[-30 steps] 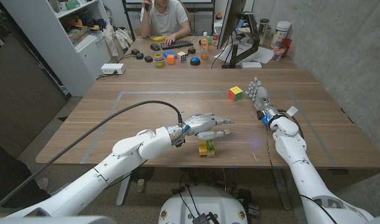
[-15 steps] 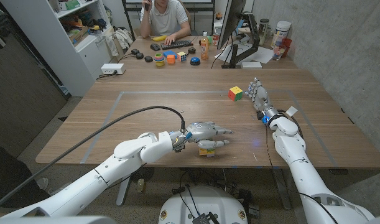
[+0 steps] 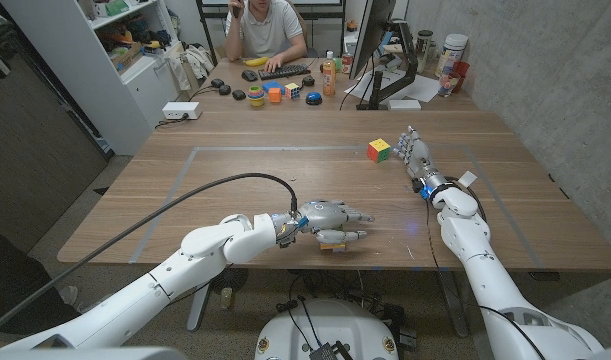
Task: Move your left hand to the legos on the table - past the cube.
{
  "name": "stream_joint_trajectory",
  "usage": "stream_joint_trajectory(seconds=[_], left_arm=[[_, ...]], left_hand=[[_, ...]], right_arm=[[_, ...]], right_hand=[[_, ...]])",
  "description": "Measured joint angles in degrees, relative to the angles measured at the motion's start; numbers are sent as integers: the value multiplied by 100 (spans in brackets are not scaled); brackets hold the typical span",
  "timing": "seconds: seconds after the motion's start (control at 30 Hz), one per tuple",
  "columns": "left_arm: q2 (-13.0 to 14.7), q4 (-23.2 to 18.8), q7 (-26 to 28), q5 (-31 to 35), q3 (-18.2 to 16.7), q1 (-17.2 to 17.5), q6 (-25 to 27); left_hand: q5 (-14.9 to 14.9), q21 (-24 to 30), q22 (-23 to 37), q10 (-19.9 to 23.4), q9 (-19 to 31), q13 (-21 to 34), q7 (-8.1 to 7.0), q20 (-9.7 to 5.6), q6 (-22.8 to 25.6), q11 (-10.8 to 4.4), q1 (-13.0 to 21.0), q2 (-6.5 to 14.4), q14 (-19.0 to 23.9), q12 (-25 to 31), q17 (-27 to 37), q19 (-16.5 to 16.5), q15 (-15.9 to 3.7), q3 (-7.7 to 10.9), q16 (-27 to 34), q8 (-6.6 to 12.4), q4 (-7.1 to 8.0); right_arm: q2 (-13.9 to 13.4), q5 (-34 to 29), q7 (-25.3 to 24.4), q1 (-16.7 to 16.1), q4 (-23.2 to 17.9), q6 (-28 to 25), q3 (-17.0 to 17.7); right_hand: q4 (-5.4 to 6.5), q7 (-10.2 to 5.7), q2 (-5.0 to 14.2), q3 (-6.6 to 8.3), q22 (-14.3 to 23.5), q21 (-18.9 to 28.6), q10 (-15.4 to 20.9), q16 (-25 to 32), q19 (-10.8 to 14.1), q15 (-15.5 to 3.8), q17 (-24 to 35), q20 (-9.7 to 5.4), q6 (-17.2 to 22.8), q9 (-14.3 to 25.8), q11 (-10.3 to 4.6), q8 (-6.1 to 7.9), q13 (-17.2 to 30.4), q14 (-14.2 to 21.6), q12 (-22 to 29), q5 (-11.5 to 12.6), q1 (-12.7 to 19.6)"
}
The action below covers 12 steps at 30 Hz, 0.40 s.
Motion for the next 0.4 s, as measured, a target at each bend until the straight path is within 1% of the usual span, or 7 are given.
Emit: stream_joint_trajectory(seconds=[0.23, 0.3, 0.4], left_arm=[[1, 9, -25, -17, 3, 3, 0], [1, 20, -39, -39, 8, 3, 0], [1, 28, -50, -49, 11, 3, -2]], left_hand=[[0, 0, 0, 0, 0, 0, 0, 0, 0, 0, 0, 0, 0, 0, 0, 0, 0, 0, 0, 0, 0], [0, 0, 0, 0, 0, 0, 0, 0, 0, 0, 0, 0, 0, 0, 0, 0, 0, 0, 0, 0, 0], [0, 0, 0, 0, 0, 0, 0, 0, 0, 0, 0, 0, 0, 0, 0, 0, 0, 0, 0, 0, 0]], right_arm=[[-1, -10, 3, 13, 20, 1, -4], [-3, -12, 4, 13, 20, 1, -4], [-5, -14, 4, 11, 20, 1, -4]], right_hand=[[1, 0, 0, -1, 0, 0, 0, 0, 0, 0, 0, 0, 0, 0, 0, 0, 0, 0, 0, 0, 0], [25, 0, 0, -25, 0, 0, 0, 0, 0, 0, 0, 0, 0, 0, 0, 0, 0, 0, 0, 0, 0], [9, 0, 0, -42, 0, -22, 0, 0, 0, 0, 0, 0, 0, 0, 0, 0, 0, 0, 0, 0, 0]])
